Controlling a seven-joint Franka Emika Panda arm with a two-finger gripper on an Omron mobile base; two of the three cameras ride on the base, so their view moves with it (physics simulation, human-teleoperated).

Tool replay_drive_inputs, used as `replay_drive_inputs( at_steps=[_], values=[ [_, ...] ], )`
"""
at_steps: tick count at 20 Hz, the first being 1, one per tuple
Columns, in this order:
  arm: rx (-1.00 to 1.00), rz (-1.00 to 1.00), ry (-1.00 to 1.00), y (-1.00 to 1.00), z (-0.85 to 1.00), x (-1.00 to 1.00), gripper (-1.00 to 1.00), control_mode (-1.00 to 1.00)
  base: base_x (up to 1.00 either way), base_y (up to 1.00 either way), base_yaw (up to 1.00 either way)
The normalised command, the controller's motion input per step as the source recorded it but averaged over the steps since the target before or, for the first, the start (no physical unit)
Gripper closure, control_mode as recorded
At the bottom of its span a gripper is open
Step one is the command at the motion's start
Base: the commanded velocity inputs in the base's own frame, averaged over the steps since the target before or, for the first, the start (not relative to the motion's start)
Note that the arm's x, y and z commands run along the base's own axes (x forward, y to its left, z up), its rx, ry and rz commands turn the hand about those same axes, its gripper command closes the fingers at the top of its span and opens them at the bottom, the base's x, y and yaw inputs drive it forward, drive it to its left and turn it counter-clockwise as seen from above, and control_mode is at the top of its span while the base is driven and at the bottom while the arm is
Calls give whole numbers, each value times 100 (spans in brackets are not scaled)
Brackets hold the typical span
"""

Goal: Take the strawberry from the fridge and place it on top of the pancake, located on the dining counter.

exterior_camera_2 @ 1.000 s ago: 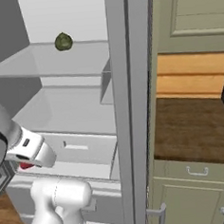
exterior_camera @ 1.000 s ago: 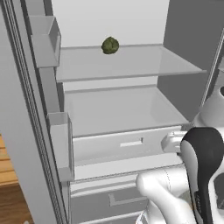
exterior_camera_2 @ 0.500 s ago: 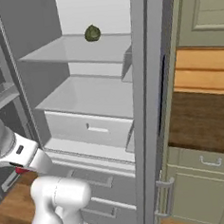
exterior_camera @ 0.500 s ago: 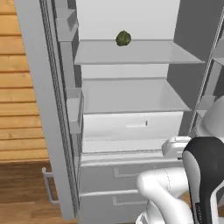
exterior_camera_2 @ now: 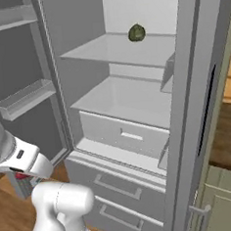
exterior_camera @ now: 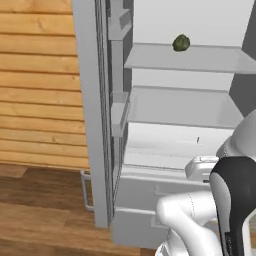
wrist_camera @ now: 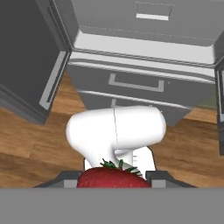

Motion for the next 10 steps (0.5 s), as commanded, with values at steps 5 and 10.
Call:
replay_drive_inputs(
  at_steps=[5,10],
  values=[
    [0,0,0,0,0,0,100,100,-96,7,79],
    [0,0,0,0,0,0,100,100,-99,3,80]
  ],
)
